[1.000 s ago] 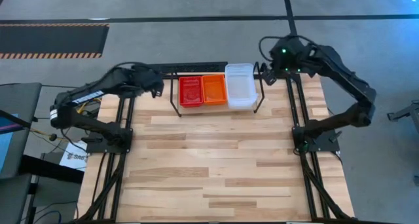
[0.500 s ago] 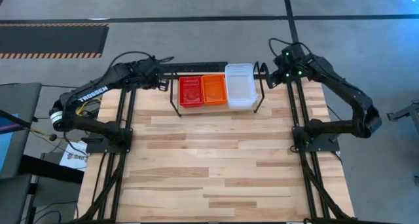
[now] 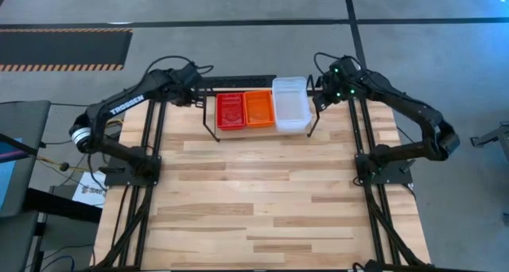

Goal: Stack baskets on shelf by color
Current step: Adjust the bins on the shelf

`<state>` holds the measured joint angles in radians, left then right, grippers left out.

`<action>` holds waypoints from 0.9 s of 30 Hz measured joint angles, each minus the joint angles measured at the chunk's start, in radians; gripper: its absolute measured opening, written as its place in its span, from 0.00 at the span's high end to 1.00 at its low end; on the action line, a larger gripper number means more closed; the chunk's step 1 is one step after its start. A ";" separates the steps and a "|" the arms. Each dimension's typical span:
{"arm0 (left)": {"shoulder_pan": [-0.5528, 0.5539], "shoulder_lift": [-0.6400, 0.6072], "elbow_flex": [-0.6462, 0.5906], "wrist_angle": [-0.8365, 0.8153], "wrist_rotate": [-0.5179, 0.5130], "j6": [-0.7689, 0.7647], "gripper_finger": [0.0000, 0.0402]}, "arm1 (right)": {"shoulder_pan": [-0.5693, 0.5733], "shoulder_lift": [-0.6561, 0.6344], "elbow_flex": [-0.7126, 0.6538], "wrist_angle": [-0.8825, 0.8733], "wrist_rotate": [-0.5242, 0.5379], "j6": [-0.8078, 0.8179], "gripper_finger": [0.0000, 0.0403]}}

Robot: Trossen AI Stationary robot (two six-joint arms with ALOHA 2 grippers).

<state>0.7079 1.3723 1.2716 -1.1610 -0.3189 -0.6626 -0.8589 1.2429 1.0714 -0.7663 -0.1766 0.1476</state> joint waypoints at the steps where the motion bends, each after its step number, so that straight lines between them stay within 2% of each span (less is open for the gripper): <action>1: 0.003 0.014 0.000 0.000 0.003 0.010 1.00 | -0.001 -0.001 0.000 -0.001 0.003 -0.006 1.00; 6: 0.009 0.075 0.000 0.029 0.046 0.042 1.00 | -0.032 -0.033 0.000 -0.024 0.043 -0.014 1.00; 14: 0.003 0.088 0.000 0.273 0.155 0.084 1.00 | -0.071 -0.053 0.000 -0.072 0.050 -0.016 1.00; 27: 0.004 0.088 0.000 0.317 0.186 0.092 1.00 | -0.007 -0.047 0.000 0.004 0.050 0.029 1.00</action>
<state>0.7116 1.4605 1.2716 -0.8436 -0.1331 -0.5709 -0.8663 1.1963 1.0718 -0.7625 -0.1265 0.1762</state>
